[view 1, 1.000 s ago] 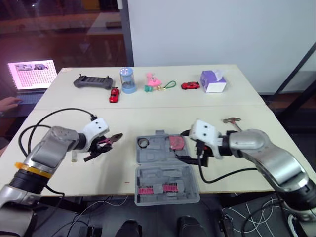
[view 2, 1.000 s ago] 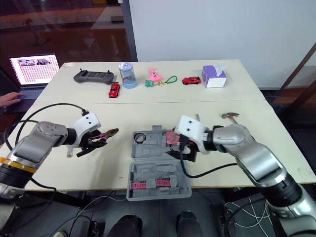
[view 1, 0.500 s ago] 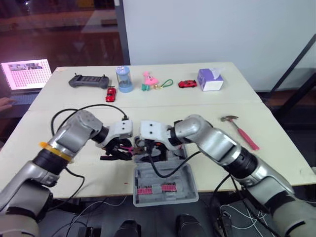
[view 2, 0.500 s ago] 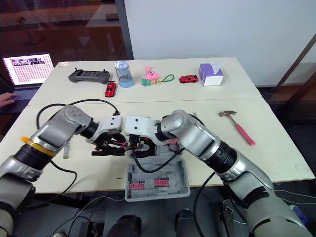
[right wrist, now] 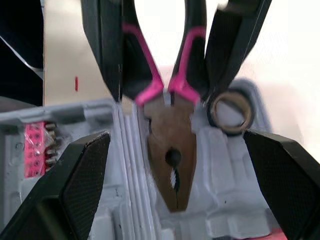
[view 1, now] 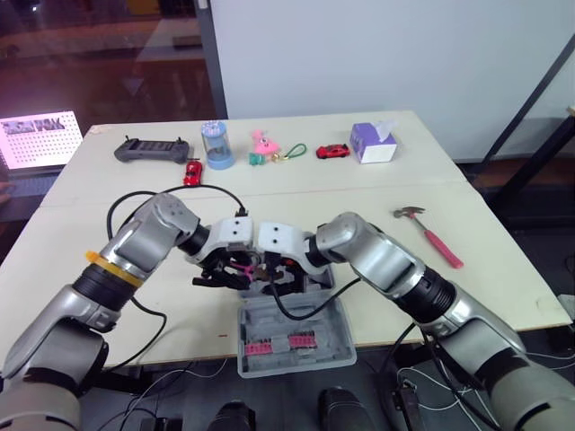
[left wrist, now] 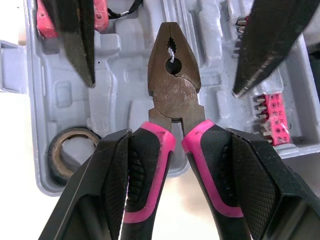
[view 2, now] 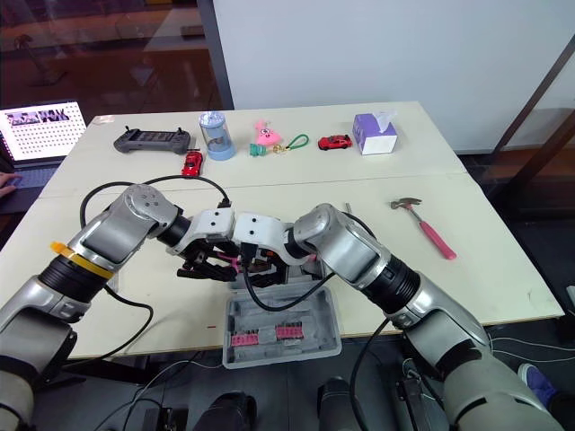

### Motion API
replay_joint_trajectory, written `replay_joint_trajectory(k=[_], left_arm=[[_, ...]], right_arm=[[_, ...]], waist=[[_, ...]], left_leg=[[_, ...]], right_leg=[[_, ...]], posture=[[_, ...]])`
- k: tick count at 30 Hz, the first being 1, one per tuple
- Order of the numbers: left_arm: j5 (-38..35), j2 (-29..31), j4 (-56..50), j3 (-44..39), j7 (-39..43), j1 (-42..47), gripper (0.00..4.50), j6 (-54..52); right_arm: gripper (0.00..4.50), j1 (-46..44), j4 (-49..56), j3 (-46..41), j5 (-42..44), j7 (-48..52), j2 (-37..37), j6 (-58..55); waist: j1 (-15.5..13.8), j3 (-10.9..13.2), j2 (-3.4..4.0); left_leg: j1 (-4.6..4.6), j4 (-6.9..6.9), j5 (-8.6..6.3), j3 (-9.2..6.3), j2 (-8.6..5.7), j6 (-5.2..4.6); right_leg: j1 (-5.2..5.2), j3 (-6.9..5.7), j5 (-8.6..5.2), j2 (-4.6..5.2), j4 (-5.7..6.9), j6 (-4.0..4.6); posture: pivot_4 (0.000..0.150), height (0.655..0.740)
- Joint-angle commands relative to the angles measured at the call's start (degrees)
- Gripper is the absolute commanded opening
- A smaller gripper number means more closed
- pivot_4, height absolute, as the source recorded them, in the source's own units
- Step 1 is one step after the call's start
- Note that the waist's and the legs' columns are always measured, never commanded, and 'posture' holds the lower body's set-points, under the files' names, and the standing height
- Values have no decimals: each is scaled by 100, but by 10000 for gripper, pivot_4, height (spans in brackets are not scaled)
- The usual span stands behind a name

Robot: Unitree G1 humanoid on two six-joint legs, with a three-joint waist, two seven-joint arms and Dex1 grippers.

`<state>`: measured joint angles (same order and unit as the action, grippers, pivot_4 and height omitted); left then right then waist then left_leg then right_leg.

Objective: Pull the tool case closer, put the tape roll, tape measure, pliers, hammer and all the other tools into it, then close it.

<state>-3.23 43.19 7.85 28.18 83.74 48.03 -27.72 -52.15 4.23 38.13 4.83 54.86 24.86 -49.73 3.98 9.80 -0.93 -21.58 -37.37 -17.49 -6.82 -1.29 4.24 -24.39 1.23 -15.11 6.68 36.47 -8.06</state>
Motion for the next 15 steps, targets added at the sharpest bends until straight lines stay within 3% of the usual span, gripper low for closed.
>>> replay_joint_trajectory(k=[1,3,8,9,15], left_arm=[[-13,42,-138,-217,31,102,24227,52],[-28,11,-148,-244,-3,103,24227,-12],[-53,-39,-236,-279,-55,101,24227,-129],[-55,-46,-248,-281,-63,100,24227,-146],[-71,-98,-295,-313,-133,103,24227,-244]], right_arm=[[42369,-41,95,-33,-41,58,-51,28],[35959,-26,76,-34,-62,68,-56,43],[11705,1,20,-41,-93,53,-91,46],[9615,3,10,-43,-98,53,-101,49],[9636,50,-46,-30,-150,44,-190,53]], waist=[[0,0,0],[1,0,0],[1,0,0],[2,0,0],[3,0,0]], left_leg=[[0,0,0,0,0,0],[0,0,0,0,0,0],[0,-3,0,0,0,0],[0,-4,0,0,0,0],[0,-13,0,0,-1,0]], right_leg=[[0,0,0,0,0,0],[0,0,0,0,2,0],[0,0,0,0,4,0],[0,0,0,0,7,0],[-8,0,0,2,48,0]], posture=[[1500,7400],[1500,7400],[1500,7400],[1500,7400],[1500,7400]])
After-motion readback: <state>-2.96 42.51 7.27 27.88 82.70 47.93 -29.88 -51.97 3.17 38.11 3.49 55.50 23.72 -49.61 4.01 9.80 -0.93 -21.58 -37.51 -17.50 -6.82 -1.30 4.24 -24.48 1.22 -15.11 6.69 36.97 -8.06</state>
